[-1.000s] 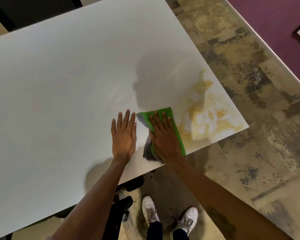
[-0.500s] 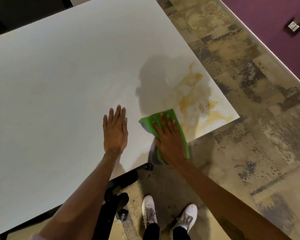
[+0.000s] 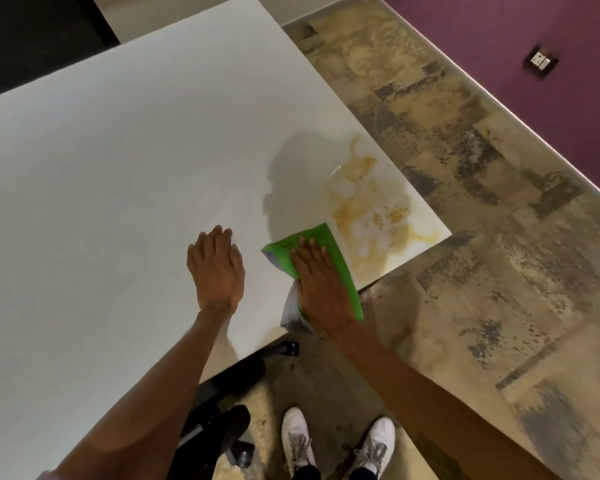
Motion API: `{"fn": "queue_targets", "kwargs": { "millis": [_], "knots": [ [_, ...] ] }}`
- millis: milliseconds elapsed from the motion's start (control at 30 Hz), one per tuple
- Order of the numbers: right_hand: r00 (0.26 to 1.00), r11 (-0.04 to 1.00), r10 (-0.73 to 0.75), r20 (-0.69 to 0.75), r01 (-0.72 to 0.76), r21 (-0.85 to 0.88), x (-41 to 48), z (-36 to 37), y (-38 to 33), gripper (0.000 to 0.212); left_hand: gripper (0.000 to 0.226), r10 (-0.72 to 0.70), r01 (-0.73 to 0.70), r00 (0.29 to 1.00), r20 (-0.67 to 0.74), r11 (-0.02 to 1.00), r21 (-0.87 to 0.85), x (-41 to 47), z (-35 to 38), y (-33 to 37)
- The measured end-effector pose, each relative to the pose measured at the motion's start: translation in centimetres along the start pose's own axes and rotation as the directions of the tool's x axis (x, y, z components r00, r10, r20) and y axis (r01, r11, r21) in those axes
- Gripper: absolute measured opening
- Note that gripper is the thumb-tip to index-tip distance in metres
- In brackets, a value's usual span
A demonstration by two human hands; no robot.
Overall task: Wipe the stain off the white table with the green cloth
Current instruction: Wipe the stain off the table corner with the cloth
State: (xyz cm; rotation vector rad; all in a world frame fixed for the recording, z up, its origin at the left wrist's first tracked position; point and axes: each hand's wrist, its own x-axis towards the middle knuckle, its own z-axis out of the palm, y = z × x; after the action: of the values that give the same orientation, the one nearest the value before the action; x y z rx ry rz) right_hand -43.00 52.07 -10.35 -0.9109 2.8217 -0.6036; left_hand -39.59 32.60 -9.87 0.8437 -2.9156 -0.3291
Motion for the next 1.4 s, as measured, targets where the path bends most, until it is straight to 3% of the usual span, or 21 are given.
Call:
{"fn": "queue_targets", "kwargs": {
  "millis": [100, 200, 300, 567, 1000, 1233, 1400],
  "knots": [
    [0.991, 0.993, 0.115, -0.070, -0.118, -0.030, -0.6, -0.9, 2.8, 0.055, 0.034, -0.102, 0.102, 0.995, -0.018, 0.995, -0.004, 1.0, -0.1, 2.5],
    [0.972, 0.957, 0.216, -0.091, -0.230, -0.177, 0.4, -2.1, 6.2, 0.057, 0.038, -0.075, 0.075, 0.997, -0.025, 0.997, -0.006, 1.0, 0.8, 3.3],
    [0.946, 0.922, 0.296, -0.134, -0.319, -0.217, 2.0, -3.1, 8.3, 0.055, 0.051, -0.054, 0.054, 0.998, 0.023, 0.998, -0.025, 1.2, 1.2, 2.7],
    [0.916, 0.895, 0.360, -0.174, -0.392, -0.213, 3.0, -4.4, 10.9, 0.058, 0.056, -0.038, 0.041, 0.997, 0.073, 0.999, -0.036, 1.1, 1.3, 2.0],
    [0.787, 0.799, 0.552, -0.277, -0.594, -0.095, 3.7, -7.1, 15.2, 0.063, 0.057, -0.029, 0.031, 0.996, 0.083, 0.999, -0.023, 1.0, 0.5, 3.1],
    [0.819, 0.833, 0.537, -0.202, -0.552, -0.025, 5.4, -7.6, 16.3, 0.058, 0.059, -0.036, 0.037, 0.996, 0.078, 0.999, -0.011, 1.4, 0.7, 3.2],
    [0.800, 0.811, 0.563, -0.206, -0.583, -0.047, 4.2, -6.6, 13.7, 0.056, 0.062, -0.038, 0.041, 0.996, 0.086, 0.999, -0.029, 1.0, 0.8, 3.2]
  ]
}}
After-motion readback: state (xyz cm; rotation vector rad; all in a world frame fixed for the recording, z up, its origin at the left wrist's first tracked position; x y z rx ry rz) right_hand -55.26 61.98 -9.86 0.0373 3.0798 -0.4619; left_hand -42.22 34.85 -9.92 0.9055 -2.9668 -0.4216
